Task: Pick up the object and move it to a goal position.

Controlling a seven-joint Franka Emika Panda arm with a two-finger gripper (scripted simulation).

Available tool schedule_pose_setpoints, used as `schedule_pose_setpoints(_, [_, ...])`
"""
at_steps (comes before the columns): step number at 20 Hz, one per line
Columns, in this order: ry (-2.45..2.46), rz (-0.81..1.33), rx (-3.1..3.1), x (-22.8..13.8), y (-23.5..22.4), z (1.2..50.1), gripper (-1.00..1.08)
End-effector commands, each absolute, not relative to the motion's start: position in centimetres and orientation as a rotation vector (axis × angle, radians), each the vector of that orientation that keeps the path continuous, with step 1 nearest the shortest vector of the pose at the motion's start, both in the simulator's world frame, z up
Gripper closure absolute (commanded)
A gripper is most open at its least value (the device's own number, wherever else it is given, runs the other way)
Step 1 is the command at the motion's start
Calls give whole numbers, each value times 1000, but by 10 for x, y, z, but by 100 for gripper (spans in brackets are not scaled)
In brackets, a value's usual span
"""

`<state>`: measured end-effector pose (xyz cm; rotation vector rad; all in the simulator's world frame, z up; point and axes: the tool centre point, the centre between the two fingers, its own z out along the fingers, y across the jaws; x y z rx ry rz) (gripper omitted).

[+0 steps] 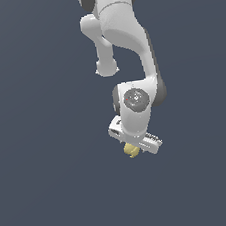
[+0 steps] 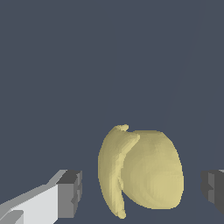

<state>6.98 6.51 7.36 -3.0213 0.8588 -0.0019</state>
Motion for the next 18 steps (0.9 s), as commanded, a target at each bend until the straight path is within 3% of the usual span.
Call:
schedule_pose_setpoints(1, [860,0,-3022,69,65,59,-92])
schedule_pose_setpoints(10, [863,0,-3021,70,65,40,-92])
schedule_pose_setpoints(11, [863,0,-3021,70,65,40,108])
schedule_pose_setpoints(18, [863,0,-3021,70,65,40,108])
